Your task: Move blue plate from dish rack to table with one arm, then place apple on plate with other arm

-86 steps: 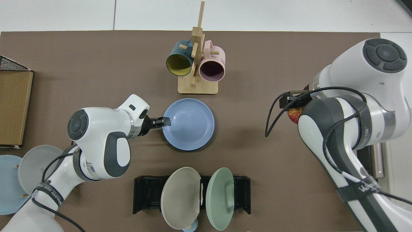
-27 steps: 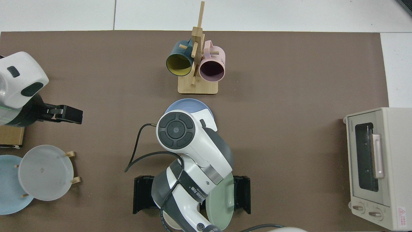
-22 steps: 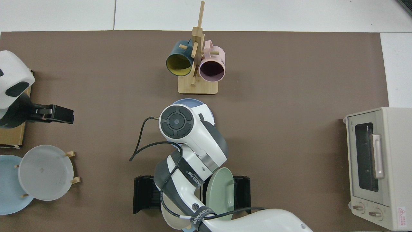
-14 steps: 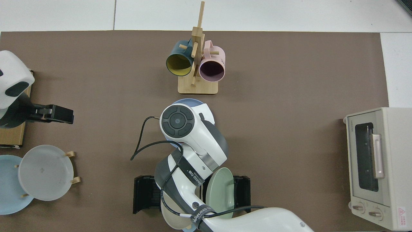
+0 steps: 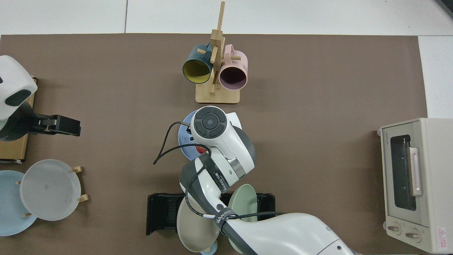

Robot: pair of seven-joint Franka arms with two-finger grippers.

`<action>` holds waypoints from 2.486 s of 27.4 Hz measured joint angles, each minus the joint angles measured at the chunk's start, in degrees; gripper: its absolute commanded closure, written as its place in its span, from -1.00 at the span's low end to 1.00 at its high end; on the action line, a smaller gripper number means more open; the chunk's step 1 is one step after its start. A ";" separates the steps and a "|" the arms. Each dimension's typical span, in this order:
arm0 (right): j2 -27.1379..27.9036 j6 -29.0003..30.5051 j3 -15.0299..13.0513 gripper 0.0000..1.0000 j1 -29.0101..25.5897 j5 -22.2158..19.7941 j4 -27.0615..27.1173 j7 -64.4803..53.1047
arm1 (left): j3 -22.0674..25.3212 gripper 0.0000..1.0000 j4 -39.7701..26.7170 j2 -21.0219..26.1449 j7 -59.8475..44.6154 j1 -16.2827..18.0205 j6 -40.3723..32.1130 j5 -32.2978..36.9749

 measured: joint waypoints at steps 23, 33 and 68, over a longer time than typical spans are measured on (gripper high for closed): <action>-7.96 -7.05 -3.75 -1.00 -0.08 -0.35 2.76 -15.70 | 0.00 -1.00 0.29 -0.47 0.00 0.01 -0.01 0.00; -14.84 -13.63 -5.30 -1.00 -6.85 -0.57 2.80 -34.54 | 0.04 -1.00 0.35 -1.25 0.00 0.03 -0.04 0.00; -31.44 -18.97 -5.54 -1.00 -30.81 -4.98 -8.64 -76.67 | 0.05 -1.00 0.35 -1.49 0.00 0.03 -0.12 0.00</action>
